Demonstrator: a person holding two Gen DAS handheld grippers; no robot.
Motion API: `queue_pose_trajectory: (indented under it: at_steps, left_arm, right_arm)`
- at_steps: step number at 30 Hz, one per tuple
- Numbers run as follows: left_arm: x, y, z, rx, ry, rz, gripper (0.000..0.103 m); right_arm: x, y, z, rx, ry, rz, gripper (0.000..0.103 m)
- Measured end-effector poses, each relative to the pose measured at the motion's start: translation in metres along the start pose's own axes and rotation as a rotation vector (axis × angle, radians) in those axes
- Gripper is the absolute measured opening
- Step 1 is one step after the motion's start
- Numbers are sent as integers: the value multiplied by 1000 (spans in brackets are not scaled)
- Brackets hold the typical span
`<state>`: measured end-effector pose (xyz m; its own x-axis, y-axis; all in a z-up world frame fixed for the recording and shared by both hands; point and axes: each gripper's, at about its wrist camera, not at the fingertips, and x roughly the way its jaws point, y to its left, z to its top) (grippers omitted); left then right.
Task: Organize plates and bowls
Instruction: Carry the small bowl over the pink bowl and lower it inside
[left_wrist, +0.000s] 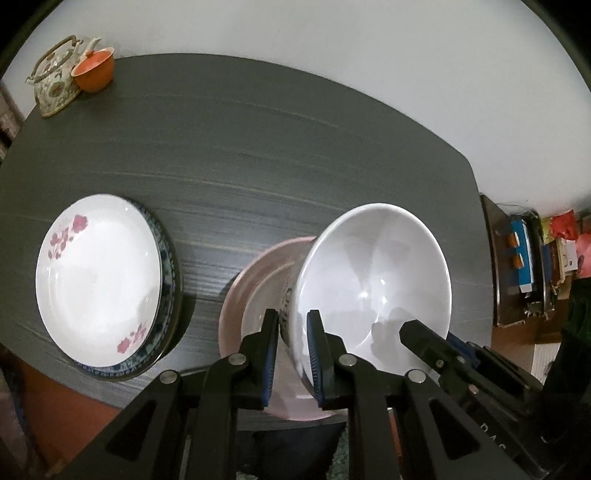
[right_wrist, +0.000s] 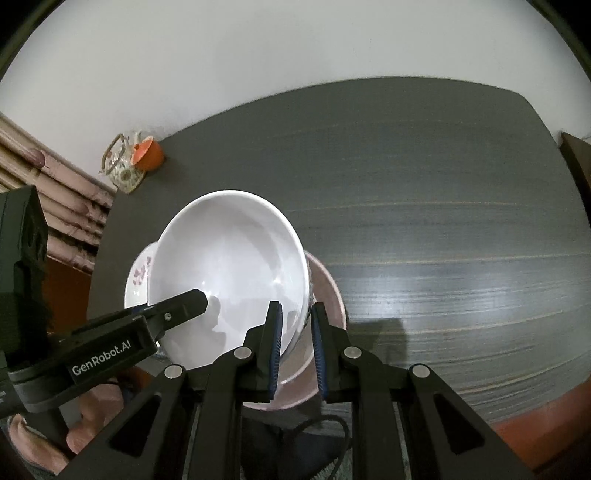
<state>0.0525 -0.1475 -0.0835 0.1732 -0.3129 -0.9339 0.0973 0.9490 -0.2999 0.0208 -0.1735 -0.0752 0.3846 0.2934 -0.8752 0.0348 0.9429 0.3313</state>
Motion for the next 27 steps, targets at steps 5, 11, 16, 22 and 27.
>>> queue_pose_trajectory:
  at_steps: [5,11,16,22,27]
  left_arm:
    - [9,0,-5,-3,11,10,16]
    - [15,10,-8,-12,35,34,16]
    - [24,12,-9,-15,55,42,16]
    - [31,11,-8,-17,64,44,16]
    - [31,9,-8,-13,55,52,16]
  right_arm:
    - [6,-6,-12,4,27,-7,16]
    - [18,-5,-19,4,60,-11,16]
    - [24,-6,-23,2,77,-15,16]
    - [27,-8,-23,12,94,-14,17]
    - [31,-7,-20,11,99,-15,18]
